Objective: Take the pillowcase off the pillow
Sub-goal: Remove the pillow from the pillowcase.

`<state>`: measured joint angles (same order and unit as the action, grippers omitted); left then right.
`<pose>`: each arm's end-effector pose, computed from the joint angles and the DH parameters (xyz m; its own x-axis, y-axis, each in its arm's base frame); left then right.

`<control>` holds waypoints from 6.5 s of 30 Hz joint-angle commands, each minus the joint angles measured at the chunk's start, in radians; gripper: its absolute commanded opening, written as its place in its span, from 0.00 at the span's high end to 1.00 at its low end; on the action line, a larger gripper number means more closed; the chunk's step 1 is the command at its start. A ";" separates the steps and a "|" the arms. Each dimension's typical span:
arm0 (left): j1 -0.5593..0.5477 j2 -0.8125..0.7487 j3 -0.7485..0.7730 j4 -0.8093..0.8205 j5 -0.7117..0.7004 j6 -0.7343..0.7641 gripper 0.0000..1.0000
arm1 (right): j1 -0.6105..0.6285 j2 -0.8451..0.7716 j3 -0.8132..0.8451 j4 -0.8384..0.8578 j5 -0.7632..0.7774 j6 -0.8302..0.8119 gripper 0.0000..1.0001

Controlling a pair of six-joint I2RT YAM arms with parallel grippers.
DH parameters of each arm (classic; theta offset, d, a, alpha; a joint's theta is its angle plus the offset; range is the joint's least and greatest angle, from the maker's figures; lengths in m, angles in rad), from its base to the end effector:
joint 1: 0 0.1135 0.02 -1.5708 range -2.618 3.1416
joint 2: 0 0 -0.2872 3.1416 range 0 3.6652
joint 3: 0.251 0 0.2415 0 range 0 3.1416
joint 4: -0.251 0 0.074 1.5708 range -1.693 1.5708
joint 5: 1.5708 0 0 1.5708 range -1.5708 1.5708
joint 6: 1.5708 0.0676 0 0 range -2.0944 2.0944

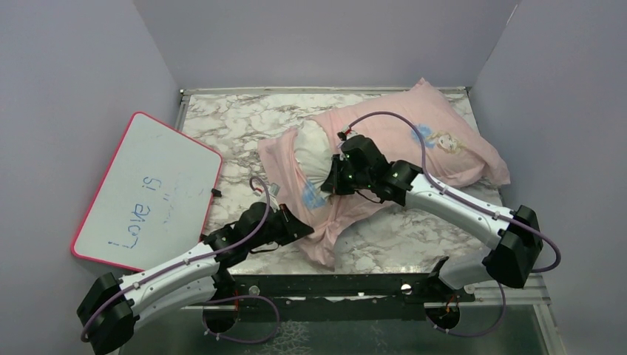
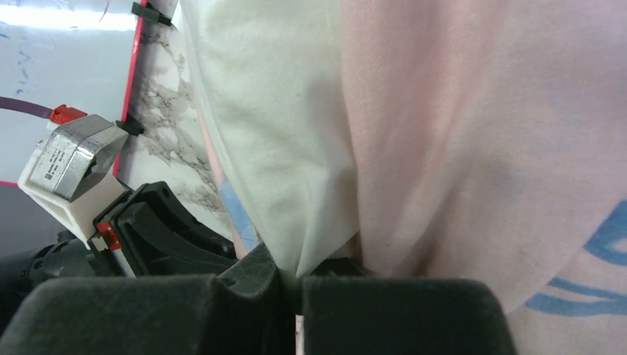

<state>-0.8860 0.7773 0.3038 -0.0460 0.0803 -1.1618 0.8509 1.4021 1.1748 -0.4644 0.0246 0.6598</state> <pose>0.1056 -0.1379 0.1914 -0.8737 -0.3761 -0.3087 0.0365 0.5821 -0.8123 0.2137 0.2412 0.3120 -0.7853 0.0338 -0.6181 -0.3262 0.8260 0.4597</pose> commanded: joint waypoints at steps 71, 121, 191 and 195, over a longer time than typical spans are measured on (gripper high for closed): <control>0.399 0.371 0.866 -0.749 -0.251 0.571 0.11 | -0.079 -0.225 0.098 -0.030 -0.231 -0.218 0.28; 0.823 0.732 0.757 -0.413 0.316 0.683 0.74 | -0.026 0.011 -0.013 -0.095 -0.111 -0.628 0.99; 0.762 0.604 0.531 -0.239 0.336 0.576 1.00 | 0.094 0.454 0.479 -0.286 0.319 -0.555 0.99; 0.799 0.607 0.560 -0.332 0.174 0.577 1.00 | 0.094 0.178 0.270 -0.026 0.129 -0.617 0.99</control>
<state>-0.1329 1.4055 0.8429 -0.2680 0.4591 -0.5957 0.9569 1.8317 1.6077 -0.6651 0.2096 0.0780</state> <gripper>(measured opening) 0.018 0.039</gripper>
